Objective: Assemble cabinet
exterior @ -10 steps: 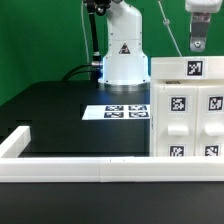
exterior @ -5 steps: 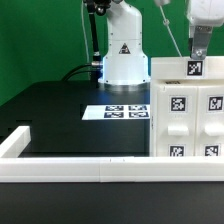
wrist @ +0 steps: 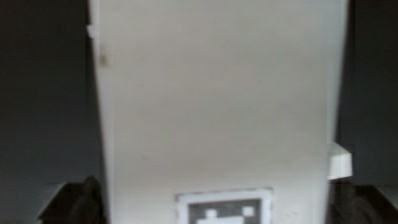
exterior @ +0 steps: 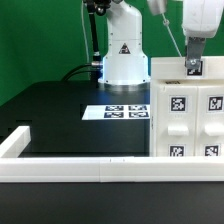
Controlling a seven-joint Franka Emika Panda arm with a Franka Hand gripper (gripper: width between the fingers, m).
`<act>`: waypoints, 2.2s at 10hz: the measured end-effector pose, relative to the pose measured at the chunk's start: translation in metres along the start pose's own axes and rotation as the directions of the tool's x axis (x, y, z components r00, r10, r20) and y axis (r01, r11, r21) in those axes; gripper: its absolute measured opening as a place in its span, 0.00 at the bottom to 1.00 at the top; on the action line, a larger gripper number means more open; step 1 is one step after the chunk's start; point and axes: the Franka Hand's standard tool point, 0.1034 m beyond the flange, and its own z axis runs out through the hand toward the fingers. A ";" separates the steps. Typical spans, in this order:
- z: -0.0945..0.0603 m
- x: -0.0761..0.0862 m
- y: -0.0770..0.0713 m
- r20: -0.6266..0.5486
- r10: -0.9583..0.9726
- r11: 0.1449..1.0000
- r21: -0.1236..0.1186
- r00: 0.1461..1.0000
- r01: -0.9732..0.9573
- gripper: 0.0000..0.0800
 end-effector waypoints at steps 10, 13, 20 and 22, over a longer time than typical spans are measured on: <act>0.002 0.002 -0.001 -0.028 0.822 0.567 0.133 0.569 -0.813 0.69; 0.001 0.003 -0.001 0.004 0.936 0.347 0.137 0.351 -0.928 0.69; 0.002 0.007 0.001 0.054 0.978 -0.210 0.185 -0.203 -0.960 0.69; 0.001 0.008 0.003 0.084 0.902 -0.433 0.187 -0.424 -0.882 0.69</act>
Offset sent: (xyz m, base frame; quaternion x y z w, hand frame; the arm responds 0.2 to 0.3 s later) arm 0.0000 0.0000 0.0000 0.0000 0.0000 0.1296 0.9916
